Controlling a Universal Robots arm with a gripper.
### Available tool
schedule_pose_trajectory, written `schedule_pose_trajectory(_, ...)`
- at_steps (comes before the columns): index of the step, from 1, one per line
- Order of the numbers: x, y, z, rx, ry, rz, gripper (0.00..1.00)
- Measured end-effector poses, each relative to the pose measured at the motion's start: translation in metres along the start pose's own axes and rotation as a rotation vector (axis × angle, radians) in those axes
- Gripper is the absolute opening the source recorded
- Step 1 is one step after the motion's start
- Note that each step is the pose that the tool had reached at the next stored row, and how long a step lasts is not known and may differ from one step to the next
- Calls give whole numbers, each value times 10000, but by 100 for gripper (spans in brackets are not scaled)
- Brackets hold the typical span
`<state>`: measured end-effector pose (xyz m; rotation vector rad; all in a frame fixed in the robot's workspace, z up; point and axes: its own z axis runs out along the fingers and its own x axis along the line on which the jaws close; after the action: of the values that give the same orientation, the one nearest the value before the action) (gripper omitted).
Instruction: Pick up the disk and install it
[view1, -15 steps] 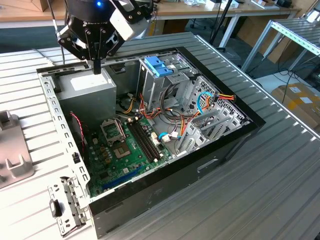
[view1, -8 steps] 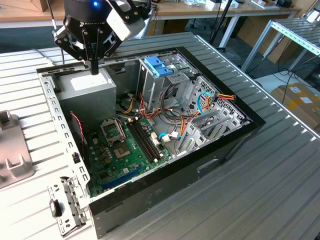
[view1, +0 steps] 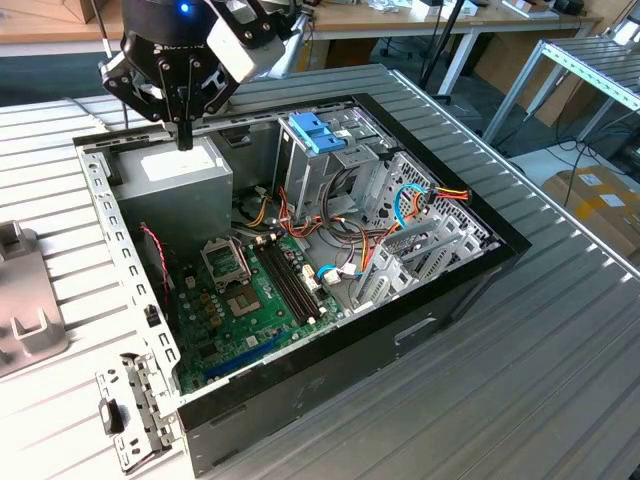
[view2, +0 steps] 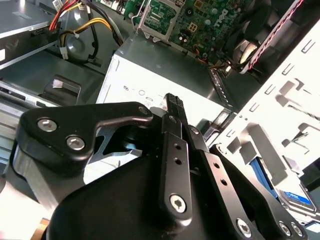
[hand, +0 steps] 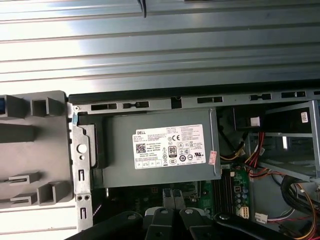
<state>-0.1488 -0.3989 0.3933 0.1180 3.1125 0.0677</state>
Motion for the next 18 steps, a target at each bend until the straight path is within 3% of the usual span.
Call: schedule_pose_trajectory(18, 118, -9, -4, 0, 0, -1, 11)
